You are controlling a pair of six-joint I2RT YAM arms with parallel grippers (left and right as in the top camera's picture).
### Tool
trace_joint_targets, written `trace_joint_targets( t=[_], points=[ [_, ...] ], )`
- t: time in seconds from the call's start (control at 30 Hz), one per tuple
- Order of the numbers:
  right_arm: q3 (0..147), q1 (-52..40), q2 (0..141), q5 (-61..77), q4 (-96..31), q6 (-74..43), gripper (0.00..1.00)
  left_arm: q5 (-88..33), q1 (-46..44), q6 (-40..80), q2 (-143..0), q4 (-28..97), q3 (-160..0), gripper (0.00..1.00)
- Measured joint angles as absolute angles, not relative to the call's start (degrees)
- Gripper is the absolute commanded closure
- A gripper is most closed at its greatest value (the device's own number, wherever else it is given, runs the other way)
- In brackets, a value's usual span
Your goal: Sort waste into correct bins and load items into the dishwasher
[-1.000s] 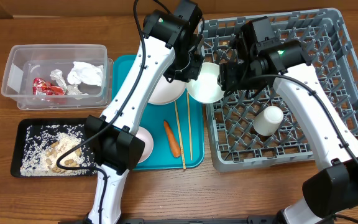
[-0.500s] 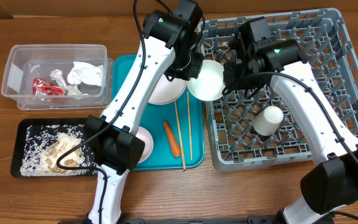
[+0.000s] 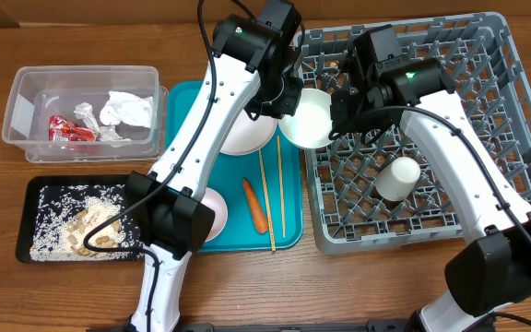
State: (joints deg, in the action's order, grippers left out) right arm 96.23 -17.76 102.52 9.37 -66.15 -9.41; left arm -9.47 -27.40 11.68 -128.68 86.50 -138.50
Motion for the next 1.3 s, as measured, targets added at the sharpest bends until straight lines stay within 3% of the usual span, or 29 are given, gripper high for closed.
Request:
trace_joint_targets(
  t=[0.27,0.33,0.43,0.5,0.77,0.93,1.13,1.3],
  points=[
    [96.2,-17.5,102.5,8.0,-62.8,-9.1,0.96,-13.4,-26.2,11.9,-128.7,84.4,-142.1,0.67],
    [96.2,-17.3,102.5,6.4,-61.2,-9.1,0.96,-14.4,-24.9,11.7,-128.7,84.3,-145.9,0.44],
    [96.2,-17.0,102.5,3.3,-58.9,-9.0,0.96,-15.1,-22.7,11.9,-128.5,84.0,-151.0,0.23],
    [96.2,-17.0,102.6,0.5,-56.4,-9.0,0.96,-15.5,-21.2,12.0,-128.5,84.0,-154.1,0.0],
    [96.2,-17.0,102.6,-19.5,-40.5,-7.1,0.96,-15.7,-16.3,11.9,-128.0,84.2,-157.7,0.0],
    [96.1,-16.9,102.8,-35.1,-27.4,0.3,0.96,-15.8,-16.0,11.9,-128.0,84.2,-157.7,0.0],
    [96.0,-16.9,103.2,-45.9,-10.8,16.4,0.96,-15.9,-16.1,11.9,-128.0,84.2,-157.7,0.0],
    [95.9,-16.8,107.3,-48.8,-1.1,37.8,0.96,-15.9,-16.1,11.9,-128.0,84.2,-157.7,0.0]
  ],
)
